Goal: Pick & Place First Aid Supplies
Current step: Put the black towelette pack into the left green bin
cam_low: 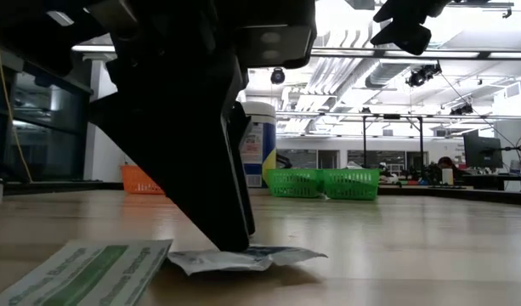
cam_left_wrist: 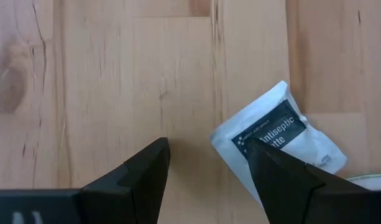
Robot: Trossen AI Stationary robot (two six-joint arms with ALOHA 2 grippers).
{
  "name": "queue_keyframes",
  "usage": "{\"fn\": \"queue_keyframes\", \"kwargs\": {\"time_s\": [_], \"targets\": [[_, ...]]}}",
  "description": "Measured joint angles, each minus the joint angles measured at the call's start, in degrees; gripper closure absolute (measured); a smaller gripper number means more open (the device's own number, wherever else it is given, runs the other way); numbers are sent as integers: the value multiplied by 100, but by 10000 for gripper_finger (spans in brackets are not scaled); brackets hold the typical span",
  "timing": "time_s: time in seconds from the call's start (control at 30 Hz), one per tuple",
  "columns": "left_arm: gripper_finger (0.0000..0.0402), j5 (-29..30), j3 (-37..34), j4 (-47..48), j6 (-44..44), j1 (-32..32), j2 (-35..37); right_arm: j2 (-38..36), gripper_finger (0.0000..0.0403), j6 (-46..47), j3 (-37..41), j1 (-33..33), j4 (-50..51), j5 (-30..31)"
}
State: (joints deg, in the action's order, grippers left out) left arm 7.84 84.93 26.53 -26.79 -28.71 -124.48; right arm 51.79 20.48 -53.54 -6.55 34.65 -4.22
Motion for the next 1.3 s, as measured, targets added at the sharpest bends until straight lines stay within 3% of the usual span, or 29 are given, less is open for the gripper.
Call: {"fn": "queue_keyframes", "kwargs": {"time_s": [0.73, 0.87, 1.17, 1.3], "targets": [[201, 509, 31, 1211, -1542, 456, -95, 0, 208, 5, 0, 144, 60, -10], [241, 776, 24, 1253, -1275, 579, -88, 0, 208, 5, 0, 223, 134, 111], [383, 579, 4, 998, -1041, 601, -90, 0, 208, 27, 0, 391, 201, 129], [397, 447, 0, 960, -863, 603, -91, 0, 208, 63, 0, 457, 202, 149]]}}
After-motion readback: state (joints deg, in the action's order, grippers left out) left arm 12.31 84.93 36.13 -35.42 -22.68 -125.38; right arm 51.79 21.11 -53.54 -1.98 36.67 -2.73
